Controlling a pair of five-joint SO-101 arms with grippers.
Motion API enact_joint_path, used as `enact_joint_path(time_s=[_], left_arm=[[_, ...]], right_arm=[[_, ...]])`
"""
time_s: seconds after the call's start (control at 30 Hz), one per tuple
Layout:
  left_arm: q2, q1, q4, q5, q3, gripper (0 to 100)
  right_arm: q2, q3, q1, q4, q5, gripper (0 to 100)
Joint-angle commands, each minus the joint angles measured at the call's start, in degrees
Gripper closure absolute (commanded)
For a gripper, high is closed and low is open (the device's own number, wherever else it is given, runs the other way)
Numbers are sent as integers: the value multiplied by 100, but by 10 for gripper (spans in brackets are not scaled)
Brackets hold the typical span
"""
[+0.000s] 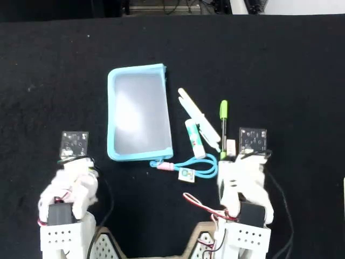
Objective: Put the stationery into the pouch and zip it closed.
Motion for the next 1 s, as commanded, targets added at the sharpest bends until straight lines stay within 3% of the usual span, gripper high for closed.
enact_joint_path(time_s=[0.0,0.1,0.23,0.4,0.57,0.7,0.8,0.97], left_arm=[[-62,-1138,-1029,-1125,-198,967],[-62,-1842,-1820,-1679,-664,967],[-62,-1859,-3042,-1670,-1270,967],[-26,-1367,-3481,-255,-2475,966],[-18,-963,-2813,791,-3310,966],[-26,-145,-2295,897,-2633,966],[-53,418,-2426,985,-1604,966],[-53,409,-3086,985,-585,966]], right_arm=[[-523,-673,624,-607,1371,976],[-523,-1499,976,-686,1899,976],[-523,-2659,905,-686,1837,976],[-488,-3855,545,-677,1846,976],[-242,-4787,501,-396,1846,976],[699,-5569,484,-114,1785,976],[1631,-6062,158,308,1336,976],[3240,-6378,-914,1407,879,976]])
